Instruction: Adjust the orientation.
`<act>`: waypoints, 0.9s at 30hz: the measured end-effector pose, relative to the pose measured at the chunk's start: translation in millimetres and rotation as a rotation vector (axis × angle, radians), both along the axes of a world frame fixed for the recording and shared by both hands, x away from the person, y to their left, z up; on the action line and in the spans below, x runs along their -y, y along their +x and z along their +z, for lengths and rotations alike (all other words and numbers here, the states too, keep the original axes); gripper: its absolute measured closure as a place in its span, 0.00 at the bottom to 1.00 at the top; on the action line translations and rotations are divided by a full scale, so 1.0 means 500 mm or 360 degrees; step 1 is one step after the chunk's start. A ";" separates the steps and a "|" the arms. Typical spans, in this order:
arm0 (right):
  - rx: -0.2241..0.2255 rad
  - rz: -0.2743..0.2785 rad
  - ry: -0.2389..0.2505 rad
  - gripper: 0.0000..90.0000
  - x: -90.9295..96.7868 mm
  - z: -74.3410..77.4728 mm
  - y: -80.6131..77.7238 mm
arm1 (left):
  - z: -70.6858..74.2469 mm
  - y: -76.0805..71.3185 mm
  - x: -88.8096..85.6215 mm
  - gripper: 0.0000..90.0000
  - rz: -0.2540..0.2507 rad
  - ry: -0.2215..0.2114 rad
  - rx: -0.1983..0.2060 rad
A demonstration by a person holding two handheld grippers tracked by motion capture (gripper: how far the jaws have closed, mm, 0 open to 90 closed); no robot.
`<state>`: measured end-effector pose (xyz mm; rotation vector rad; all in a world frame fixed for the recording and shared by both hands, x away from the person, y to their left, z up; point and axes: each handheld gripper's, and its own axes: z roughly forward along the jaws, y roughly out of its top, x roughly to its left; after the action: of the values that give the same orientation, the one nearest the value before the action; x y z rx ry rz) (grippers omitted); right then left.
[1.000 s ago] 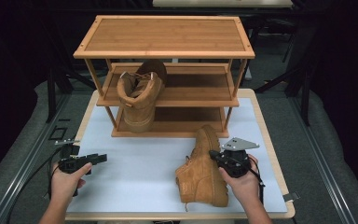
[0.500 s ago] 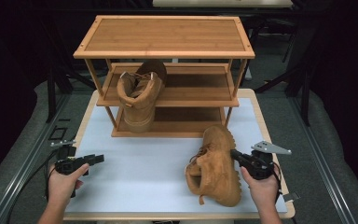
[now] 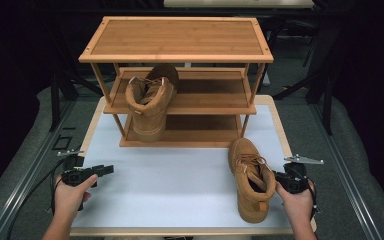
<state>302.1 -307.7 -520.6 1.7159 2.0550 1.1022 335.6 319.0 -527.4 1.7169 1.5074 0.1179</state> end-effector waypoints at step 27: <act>-0.0719 0.0038 -0.0510 0.72 0.017 0.170 0.041 | -0.005 0.000 -0.002 0.49 -0.0003 -0.0001 -0.0003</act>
<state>322.5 -316.4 -435.4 1.8952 2.3503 0.3725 335.4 320.1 -530.1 1.7184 1.5073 0.1147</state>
